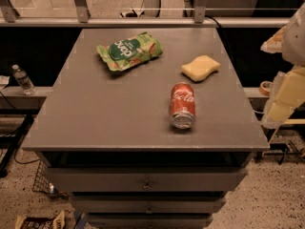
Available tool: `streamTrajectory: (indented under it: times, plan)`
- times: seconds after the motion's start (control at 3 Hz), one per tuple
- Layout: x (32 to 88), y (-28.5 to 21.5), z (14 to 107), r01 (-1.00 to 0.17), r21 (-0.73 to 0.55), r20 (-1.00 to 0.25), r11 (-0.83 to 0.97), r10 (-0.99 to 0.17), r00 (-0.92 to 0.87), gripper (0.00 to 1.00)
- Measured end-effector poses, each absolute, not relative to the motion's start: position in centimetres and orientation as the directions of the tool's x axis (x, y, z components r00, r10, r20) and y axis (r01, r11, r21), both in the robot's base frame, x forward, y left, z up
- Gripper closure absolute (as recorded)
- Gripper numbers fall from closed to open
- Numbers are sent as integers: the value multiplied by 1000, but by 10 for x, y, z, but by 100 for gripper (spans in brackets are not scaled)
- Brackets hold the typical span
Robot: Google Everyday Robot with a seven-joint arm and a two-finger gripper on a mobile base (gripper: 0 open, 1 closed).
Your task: Place coke can upright
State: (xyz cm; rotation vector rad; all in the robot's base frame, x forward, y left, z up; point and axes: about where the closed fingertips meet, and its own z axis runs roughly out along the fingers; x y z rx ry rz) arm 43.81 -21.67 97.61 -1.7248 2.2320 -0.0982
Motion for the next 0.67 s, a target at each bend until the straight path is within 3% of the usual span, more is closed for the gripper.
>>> streamTrajectory:
  times: [0.67]
  plan:
    - [442,-201,979,-922,-222,-219,318,-938,-270,0]
